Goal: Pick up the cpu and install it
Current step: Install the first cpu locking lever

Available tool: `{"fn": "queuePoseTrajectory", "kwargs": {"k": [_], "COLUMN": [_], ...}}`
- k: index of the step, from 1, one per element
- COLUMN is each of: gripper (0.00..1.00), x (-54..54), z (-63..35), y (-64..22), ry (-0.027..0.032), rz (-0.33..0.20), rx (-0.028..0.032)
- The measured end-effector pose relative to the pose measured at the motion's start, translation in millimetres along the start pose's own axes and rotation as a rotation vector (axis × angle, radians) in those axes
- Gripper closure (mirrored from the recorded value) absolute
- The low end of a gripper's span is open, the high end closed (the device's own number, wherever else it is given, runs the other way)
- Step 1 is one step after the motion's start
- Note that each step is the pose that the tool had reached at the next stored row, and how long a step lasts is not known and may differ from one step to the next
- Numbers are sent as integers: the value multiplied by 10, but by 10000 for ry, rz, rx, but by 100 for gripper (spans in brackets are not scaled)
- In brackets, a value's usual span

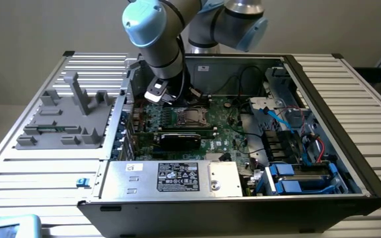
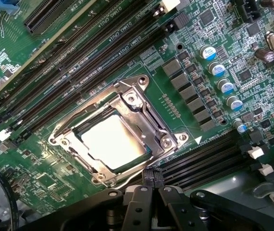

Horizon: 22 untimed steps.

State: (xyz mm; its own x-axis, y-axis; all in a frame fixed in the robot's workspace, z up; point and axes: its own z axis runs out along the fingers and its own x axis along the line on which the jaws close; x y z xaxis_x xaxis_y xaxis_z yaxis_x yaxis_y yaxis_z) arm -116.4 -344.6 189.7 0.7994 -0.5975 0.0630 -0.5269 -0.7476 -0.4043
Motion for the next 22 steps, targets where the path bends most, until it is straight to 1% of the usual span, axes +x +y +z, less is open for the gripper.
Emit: {"fn": "queuePoseTrajectory", "kwargs": {"k": [7, 22], "gripper": [89, 89], "x": [60, 107], "z": [22, 37], "y": [-40, -67], "ry": [6, 6], "rz": [13, 14], "rx": [1, 0]}}
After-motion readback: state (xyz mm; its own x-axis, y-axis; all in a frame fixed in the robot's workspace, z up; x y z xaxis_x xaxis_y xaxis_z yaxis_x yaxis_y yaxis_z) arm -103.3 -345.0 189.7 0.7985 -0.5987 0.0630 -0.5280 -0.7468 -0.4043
